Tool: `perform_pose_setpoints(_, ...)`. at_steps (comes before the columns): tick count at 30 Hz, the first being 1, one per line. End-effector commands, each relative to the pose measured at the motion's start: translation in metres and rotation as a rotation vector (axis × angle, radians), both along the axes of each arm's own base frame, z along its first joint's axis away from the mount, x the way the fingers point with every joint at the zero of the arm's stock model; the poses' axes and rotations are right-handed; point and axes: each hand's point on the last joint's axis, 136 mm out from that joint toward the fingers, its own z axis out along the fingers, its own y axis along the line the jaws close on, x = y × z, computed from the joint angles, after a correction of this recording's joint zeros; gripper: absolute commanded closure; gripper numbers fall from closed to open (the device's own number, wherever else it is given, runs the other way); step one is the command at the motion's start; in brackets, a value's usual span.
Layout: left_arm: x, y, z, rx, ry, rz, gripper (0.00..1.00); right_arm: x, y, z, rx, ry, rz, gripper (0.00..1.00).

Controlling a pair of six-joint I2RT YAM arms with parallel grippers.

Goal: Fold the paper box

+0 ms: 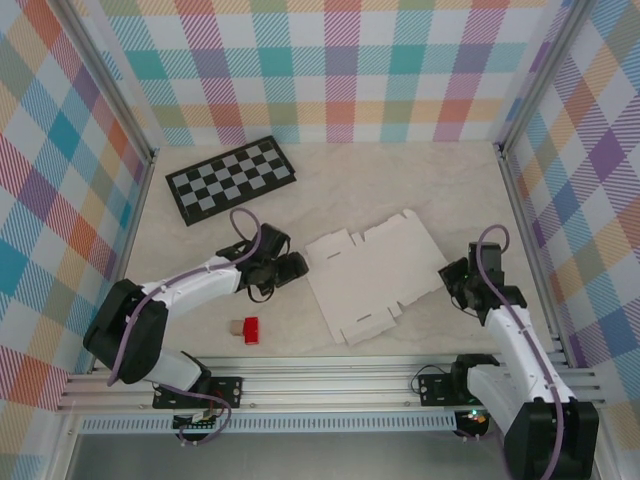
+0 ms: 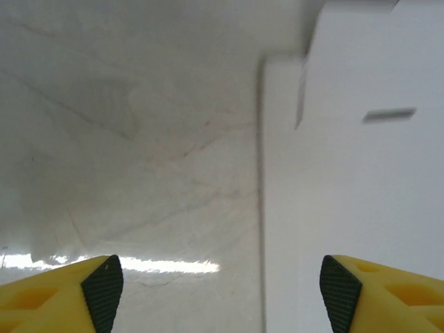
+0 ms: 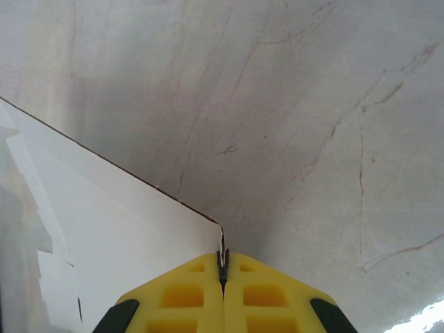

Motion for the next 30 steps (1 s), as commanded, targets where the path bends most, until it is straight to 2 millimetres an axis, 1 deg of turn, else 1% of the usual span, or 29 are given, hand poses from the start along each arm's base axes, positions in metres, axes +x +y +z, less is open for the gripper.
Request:
perform_pose_setpoints(1, -0.01, -0.021, 0.001, -0.075, -0.003, 0.021, 0.29, -0.019, 0.01, -0.019, 0.13, 0.132, -0.096, 1.0)
perform_pose_setpoints(3, -0.016, -0.027, -0.005, -0.091, -0.007, 0.054, 0.35, -0.021, 0.015, -0.024, 0.179, 0.128, -0.12, 1.0)
perform_pose_setpoints(5, -0.018, -0.03, -0.009, -0.102, -0.027, 0.083, 0.38, -0.021, 0.013, -0.021, 0.168, 0.102, -0.134, 1.0)
perform_pose_setpoints(9, -0.011, -0.034, -0.011, -0.091, -0.061, 0.1, 0.4, -0.024, 0.013, -0.016, 0.16, 0.096, -0.122, 1.0)
perform_pose_setpoints(12, -0.005, -0.037, -0.015, -0.095, -0.067, 0.115, 0.45, -0.031, 0.018, -0.024, 0.18, 0.138, -0.106, 1.0)
perform_pose_setpoints(15, -0.002, -0.047, -0.019, -0.132, -0.054, 0.115, 0.47, -0.041, 0.022, -0.034, 0.217, 0.17, -0.118, 1.0)
perform_pose_setpoints(18, -0.002, -0.055, -0.022, -0.157, -0.041, 0.114, 0.49, -0.048, 0.026, -0.037, 0.253, 0.178, -0.13, 1.0)
perform_pose_setpoints(20, 0.0, -0.057, -0.022, -0.167, -0.05, 0.118, 0.52, -0.052, 0.027, -0.037, 0.264, 0.185, -0.13, 1.0)
perform_pose_setpoints(23, 0.005, -0.06, -0.015, -0.185, -0.086, 0.117, 0.62, -0.057, 0.031, -0.04, 0.275, 0.205, -0.115, 1.0)
perform_pose_setpoints(25, 0.011, -0.068, -0.003, -0.217, -0.127, 0.091, 0.67, -0.06, 0.034, -0.042, 0.28, 0.216, -0.107, 1.0)
perform_pose_setpoints(26, 0.015, -0.072, 0.003, -0.228, -0.145, 0.075, 0.71, -0.061, 0.034, -0.043, 0.277, 0.22, -0.1, 1.0)
perform_pose_setpoints(27, 0.016, -0.075, 0.007, -0.229, -0.154, 0.055, 0.76, -0.062, 0.034, -0.043, 0.271, 0.221, -0.093, 1.0)
perform_pose_setpoints(28, 0.017, -0.077, 0.01, -0.226, -0.158, 0.042, 0.84, -0.063, 0.034, -0.043, 0.261, 0.221, -0.087, 1.0)
perform_pose_setpoints(29, 0.018, -0.079, 0.013, -0.224, -0.16, 0.03, 0.95, -0.064, 0.033, -0.042, 0.253, 0.222, -0.082, 1.0)
perform_pose_setpoints(30, 0.017, -0.079, 0.013, -0.216, -0.157, 0.024, 1.0, -0.065, 0.033, -0.042, 0.251, 0.223, -0.076, 1.0)
